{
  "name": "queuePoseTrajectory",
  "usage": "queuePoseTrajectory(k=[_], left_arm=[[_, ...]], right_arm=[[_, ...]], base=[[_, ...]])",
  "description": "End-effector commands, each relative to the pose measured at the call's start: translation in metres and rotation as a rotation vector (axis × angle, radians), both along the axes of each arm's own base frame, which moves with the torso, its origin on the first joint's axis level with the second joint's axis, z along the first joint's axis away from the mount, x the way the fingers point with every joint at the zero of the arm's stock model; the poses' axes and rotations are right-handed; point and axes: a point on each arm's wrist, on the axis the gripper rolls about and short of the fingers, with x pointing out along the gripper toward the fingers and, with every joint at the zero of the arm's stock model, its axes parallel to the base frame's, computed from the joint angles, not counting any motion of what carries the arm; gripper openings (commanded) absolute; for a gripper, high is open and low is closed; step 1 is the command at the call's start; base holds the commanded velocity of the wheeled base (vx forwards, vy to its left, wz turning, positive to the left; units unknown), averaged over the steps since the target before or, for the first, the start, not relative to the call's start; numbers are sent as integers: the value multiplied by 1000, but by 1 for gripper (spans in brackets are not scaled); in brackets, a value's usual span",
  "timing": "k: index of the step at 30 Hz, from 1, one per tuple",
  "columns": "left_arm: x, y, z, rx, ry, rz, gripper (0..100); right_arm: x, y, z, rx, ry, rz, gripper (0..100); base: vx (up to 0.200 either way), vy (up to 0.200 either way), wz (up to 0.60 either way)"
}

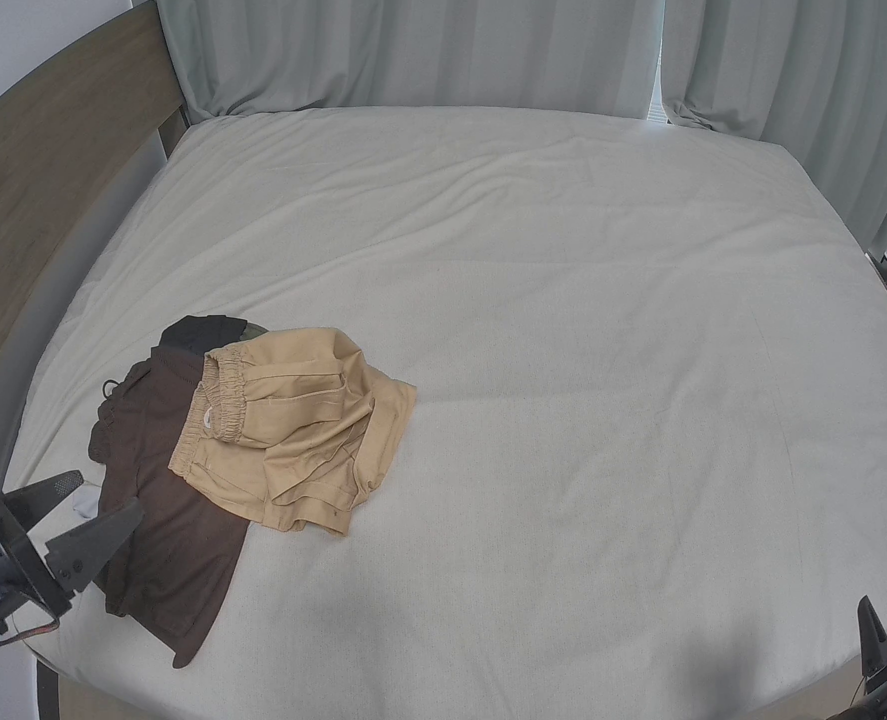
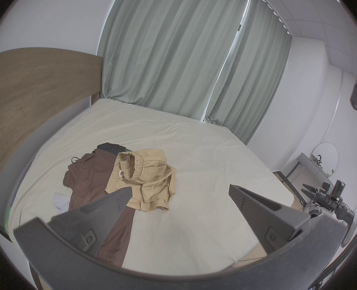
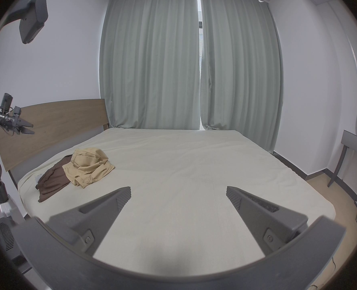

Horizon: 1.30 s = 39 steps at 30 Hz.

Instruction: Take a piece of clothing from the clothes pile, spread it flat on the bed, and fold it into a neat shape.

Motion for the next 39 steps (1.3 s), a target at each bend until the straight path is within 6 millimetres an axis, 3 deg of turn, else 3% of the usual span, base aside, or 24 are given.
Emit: queuePoseTrajectory(k=[1, 7, 23, 39], left_arm=[[29, -6, 1, 1, 84, -10, 100], [41, -8, 3, -41, 113, -35, 100], [112, 6, -13, -74, 121, -26, 100], [150, 19, -31, -122, 156, -102, 100]], right_arm=[[0, 0, -5, 2, 0, -1, 100], [0, 0, -5, 2, 0, 0, 100], [0, 0, -5, 4, 0, -1, 100], [0, 0, -5, 8, 0, -3, 100]], base=[[0, 0, 0], [0, 0, 0], [0, 0, 0], [0, 0, 0]])
